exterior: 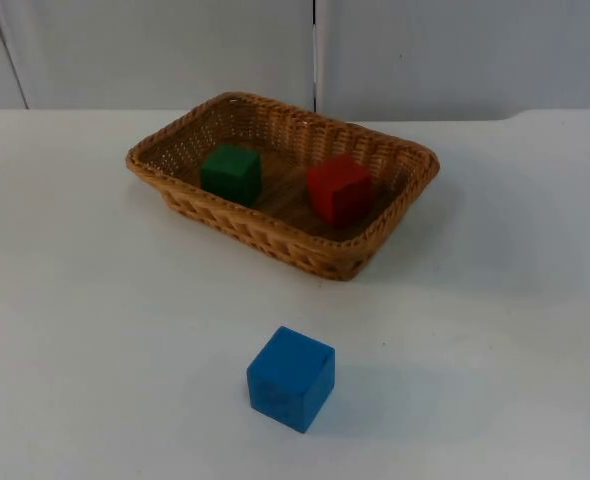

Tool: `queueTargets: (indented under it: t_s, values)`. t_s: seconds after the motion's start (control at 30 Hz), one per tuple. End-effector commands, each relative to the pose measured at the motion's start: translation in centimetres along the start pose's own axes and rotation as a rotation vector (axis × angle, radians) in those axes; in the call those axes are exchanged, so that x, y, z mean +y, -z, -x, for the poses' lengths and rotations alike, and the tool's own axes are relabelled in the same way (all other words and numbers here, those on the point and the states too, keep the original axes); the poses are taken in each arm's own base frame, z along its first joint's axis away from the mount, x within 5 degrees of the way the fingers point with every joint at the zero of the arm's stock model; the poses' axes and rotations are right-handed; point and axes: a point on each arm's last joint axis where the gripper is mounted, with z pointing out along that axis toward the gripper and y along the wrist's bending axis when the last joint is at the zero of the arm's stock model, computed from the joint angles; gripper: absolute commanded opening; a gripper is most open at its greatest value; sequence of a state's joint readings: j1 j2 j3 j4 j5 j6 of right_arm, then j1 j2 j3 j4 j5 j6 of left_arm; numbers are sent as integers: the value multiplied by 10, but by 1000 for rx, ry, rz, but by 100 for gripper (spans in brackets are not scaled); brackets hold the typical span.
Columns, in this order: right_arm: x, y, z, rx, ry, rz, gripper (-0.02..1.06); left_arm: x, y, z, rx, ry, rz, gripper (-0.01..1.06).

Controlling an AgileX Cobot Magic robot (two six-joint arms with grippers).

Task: Pick up one cube with each hand and place exactly two cubes into the same basket, leaving the remaining cube outside.

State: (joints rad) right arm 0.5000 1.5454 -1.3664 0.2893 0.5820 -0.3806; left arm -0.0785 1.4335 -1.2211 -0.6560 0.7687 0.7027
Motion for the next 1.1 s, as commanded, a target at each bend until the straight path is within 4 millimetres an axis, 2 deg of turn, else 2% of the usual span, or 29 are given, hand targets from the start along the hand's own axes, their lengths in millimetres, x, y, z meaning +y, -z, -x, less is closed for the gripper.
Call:
queueTargets:
  t_s: [0.0, 0.23, 0.47, 0.63, 0.67, 0.83, 1.07]
  values:
    - [1, 9, -4, -26, -7, -11, 75, -5, 10, -2, -26, -5, 15, 89]
    - [6, 27, -22, -35, -12, -19, 75, -16, 31, -17, -70, -2, 38, 89]
    - [11, 45, -39, -41, -14, -21, 75, -23, 41, -34, -96, 16, 53, 89]
    - [17, 74, -54, -77, -31, -26, 75, -30, 54, -47, -161, 44, 83, 89]
    - [17, 74, -54, -77, -31, -26, 75, -30, 54, -47, -161, 44, 83, 89]
    - [24, 111, -62, -159, -19, -36, 75, -43, 76, -49, -193, 9, 65, 89]
    - [29, 135, -70, -217, -10, -42, 75, -53, 97, -50, -244, -27, 74, 89]
